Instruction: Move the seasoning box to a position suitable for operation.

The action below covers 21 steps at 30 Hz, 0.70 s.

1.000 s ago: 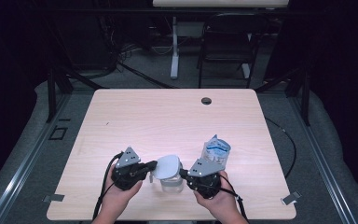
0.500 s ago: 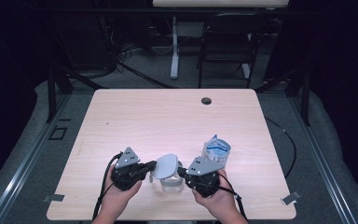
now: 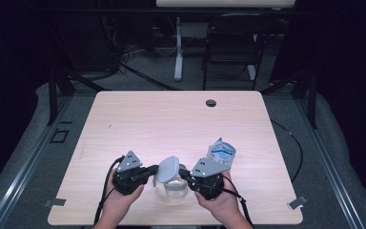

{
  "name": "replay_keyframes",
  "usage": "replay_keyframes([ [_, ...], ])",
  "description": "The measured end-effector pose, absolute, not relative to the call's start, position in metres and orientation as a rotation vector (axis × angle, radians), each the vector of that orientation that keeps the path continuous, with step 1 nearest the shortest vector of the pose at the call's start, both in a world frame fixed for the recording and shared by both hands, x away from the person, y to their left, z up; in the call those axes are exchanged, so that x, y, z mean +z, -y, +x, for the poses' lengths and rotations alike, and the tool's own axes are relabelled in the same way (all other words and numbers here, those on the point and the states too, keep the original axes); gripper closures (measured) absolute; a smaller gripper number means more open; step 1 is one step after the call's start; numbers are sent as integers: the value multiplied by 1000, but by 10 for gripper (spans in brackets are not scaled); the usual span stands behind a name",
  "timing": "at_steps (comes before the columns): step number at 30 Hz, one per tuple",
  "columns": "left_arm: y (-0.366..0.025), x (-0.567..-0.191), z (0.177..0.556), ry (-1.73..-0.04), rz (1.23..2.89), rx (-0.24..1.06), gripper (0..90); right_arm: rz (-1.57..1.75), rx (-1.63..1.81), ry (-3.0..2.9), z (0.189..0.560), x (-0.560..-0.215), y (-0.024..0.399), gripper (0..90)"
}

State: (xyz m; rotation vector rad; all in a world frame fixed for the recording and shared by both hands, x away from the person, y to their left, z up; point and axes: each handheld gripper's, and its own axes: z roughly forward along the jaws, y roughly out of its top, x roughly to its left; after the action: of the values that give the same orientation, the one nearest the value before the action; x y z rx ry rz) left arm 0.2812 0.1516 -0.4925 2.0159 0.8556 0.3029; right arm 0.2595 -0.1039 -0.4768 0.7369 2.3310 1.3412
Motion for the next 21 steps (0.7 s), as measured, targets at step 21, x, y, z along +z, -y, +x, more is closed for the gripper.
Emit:
replay_keyframes([
  [21, -180, -504, 283, -943, 2012, 330, 900, 725, 1368, -2317, 260, -472, 99, 900],
])
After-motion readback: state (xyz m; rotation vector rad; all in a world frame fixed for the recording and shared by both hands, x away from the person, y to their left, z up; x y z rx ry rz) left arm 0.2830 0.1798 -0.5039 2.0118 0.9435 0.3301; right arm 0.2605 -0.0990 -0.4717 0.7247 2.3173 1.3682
